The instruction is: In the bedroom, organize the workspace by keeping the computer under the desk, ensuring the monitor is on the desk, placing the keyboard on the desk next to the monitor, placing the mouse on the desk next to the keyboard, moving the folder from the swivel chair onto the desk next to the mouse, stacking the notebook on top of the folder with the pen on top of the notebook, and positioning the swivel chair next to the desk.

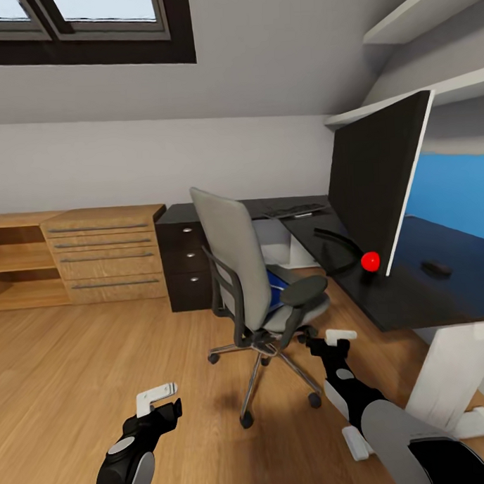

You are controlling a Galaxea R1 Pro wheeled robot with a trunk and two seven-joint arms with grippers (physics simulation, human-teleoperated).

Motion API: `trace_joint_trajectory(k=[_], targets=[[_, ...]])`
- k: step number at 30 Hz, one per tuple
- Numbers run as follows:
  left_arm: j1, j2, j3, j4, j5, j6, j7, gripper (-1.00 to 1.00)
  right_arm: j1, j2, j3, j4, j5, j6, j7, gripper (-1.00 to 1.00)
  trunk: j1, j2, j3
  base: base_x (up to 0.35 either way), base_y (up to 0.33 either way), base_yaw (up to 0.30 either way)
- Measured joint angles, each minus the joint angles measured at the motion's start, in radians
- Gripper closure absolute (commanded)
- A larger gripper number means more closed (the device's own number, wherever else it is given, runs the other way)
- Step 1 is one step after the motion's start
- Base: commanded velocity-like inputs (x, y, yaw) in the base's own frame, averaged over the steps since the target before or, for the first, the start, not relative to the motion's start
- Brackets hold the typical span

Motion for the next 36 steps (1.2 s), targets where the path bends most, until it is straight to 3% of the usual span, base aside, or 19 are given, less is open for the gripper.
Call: trace_joint_trajectory(k=[21, 36], targets=[[0.0, 0.0, 0.0, 0.001, -0.002, -0.001, 0.0, -1.0, 0.003, 0.002, 0.0, 0.003, -0.001, -0.066, 0.0, -1.0, 0.0, 0.0, 0.0, 0.064, 0.0, 0.0], [0.0, 0.0, 0.0, 0.002, -0.001, 0.0, 0.0, -1.0, 0.003, 0.006, -0.005, 0.002, -0.005, -0.073, -0.003, -1.0, 0.0, 0.0, 0.0, 0.026, 0.0, 0.029]])
